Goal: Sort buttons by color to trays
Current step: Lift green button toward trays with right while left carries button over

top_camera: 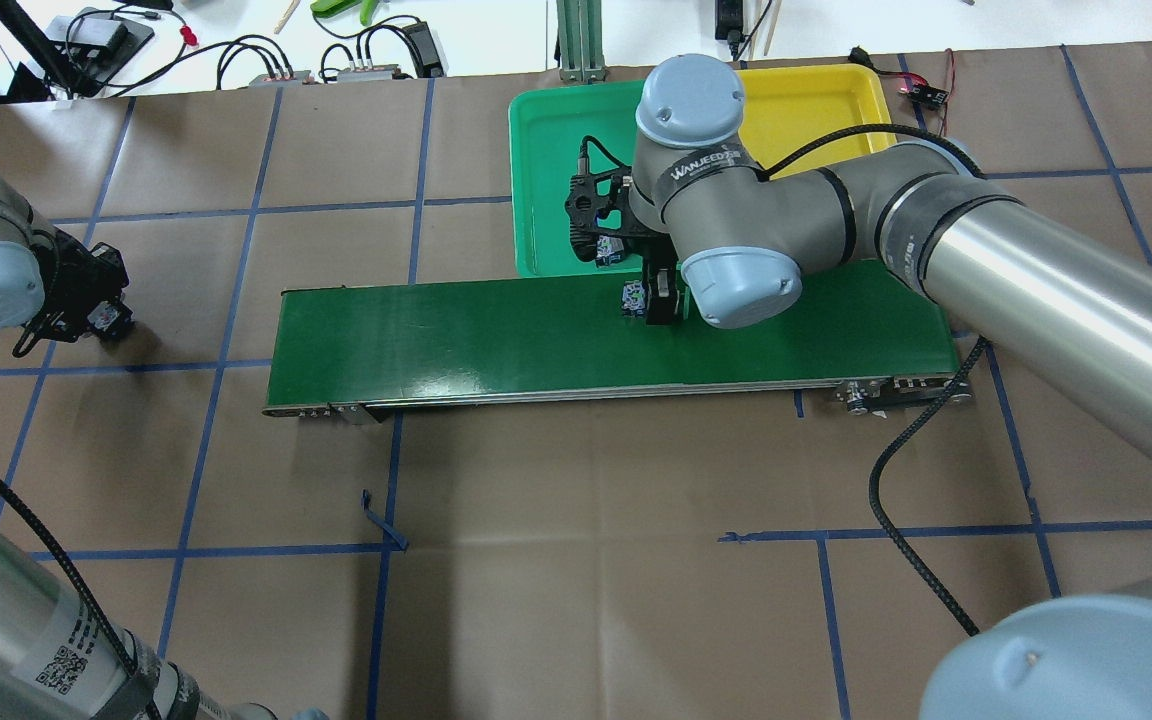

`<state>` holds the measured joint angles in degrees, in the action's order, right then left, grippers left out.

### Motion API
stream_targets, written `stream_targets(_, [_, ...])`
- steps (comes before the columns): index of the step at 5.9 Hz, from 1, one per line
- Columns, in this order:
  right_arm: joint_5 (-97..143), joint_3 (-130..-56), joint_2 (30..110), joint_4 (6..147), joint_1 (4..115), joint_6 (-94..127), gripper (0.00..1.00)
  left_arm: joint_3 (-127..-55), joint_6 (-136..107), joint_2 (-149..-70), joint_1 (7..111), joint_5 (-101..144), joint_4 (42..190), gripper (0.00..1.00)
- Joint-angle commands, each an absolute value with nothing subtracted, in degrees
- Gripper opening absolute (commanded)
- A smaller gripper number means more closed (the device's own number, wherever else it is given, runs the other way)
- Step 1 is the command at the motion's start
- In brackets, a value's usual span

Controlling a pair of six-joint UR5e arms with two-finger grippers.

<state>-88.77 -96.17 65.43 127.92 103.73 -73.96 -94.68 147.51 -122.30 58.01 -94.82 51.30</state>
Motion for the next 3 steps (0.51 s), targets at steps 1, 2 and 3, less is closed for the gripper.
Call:
stream_targets(1, [-88.94,-98.59,65.74,127.79,100.47,-75.14,0.92,-95.36,131.49,-116.31,60.54,-94.4,62.34,0.0])
stream_targets(2, [-88.95,-99.66,65.92,127.79,98.63,-76.1,0.76,-95.71,124.0,-113.58,64.3,-92.92,67.54,0.0])
stream_targets(3, [-89.12,-100.36,66.79,127.71,97.31,-78.38,0.59,-95.97,114.96,-111.21,67.03,-92.64,69.07,0.0])
